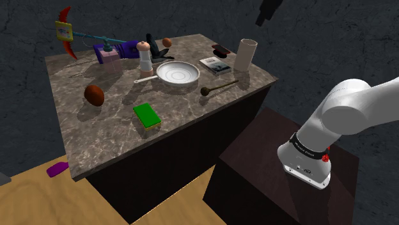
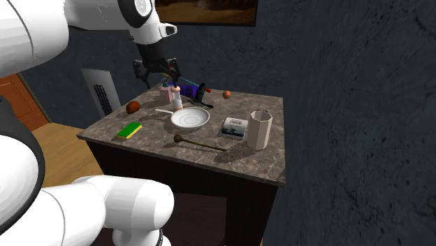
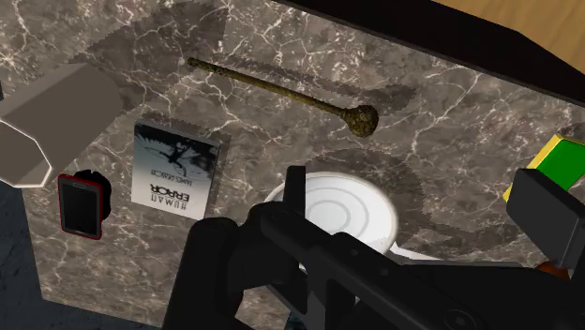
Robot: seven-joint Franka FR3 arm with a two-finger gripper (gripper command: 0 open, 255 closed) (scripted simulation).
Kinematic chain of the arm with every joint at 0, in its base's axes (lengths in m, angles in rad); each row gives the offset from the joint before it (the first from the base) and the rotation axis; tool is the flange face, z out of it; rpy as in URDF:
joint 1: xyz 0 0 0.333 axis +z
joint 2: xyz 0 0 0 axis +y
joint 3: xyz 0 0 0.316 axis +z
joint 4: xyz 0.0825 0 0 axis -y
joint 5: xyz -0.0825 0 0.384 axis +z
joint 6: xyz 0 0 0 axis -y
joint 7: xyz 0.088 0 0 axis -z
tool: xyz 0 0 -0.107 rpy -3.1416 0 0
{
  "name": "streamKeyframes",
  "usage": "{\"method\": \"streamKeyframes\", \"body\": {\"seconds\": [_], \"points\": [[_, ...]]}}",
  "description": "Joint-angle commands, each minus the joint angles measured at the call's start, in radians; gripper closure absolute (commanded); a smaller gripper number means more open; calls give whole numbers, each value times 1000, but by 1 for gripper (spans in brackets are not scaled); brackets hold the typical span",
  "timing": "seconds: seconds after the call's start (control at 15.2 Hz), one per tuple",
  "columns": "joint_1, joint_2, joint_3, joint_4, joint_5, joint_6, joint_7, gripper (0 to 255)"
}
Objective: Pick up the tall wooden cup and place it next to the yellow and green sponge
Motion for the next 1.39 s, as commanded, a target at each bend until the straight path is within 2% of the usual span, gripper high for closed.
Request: {"method": "streamKeyframes", "body": {"seconds": [0.0,0.73,1.06,1.32], "points": [[0,0,0,0,0,0,0,0],[-45,193,-210,-26,-64,217,-238,0],[-53,327,-304,15,-58,306,-353,0],[-55,451,-377,72,-28,368,-453,0]]}}
